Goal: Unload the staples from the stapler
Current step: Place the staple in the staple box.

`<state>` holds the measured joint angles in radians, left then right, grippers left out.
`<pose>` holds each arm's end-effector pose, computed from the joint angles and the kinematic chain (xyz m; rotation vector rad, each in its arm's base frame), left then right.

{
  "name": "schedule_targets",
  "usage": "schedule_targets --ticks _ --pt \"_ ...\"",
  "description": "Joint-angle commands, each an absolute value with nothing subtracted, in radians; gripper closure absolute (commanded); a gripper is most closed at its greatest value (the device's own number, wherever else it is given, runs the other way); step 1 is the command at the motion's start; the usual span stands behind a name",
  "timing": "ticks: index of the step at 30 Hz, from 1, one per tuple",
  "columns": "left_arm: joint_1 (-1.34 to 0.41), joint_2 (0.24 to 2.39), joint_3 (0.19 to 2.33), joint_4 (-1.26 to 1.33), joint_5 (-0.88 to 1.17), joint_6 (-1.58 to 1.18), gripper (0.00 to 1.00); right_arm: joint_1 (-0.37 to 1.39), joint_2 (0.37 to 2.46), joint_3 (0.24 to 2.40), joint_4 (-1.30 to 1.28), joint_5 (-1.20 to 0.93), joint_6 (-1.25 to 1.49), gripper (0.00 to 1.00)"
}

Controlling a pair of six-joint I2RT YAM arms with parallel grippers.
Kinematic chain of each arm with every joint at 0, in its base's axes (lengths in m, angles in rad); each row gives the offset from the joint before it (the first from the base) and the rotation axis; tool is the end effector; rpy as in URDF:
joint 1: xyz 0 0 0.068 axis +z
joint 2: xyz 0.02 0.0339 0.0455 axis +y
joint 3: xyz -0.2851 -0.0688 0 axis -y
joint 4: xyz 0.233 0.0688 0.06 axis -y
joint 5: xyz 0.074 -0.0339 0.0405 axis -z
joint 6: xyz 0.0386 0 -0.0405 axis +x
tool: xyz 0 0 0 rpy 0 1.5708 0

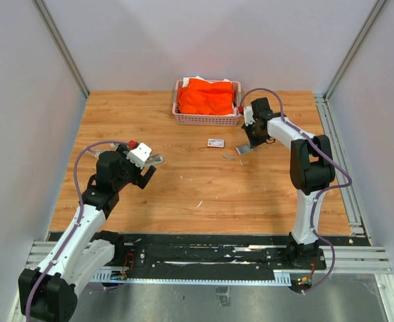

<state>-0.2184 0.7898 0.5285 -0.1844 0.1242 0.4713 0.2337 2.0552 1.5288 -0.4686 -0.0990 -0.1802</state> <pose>0.1564 -0.0396 0.2653 0.7542 1.8664 0.0359 0.4326 0.1069 0.2063 -0.5638 2.5024 0.1473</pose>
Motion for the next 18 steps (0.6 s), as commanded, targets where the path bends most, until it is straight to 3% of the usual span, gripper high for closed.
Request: schedule_targets --ticks 1,18 --pt "-0.221 0.783 0.52 -0.158 0.127 0.483 0.02 0.239 2.069 1.554 -0.479 -0.074 -0.187 0.91" --pt "-0.221 0.785 0.519 -0.158 0.126 0.483 0.02 0.245 2.076 1.578 -0.495 -0.077 -0.183 0.77"
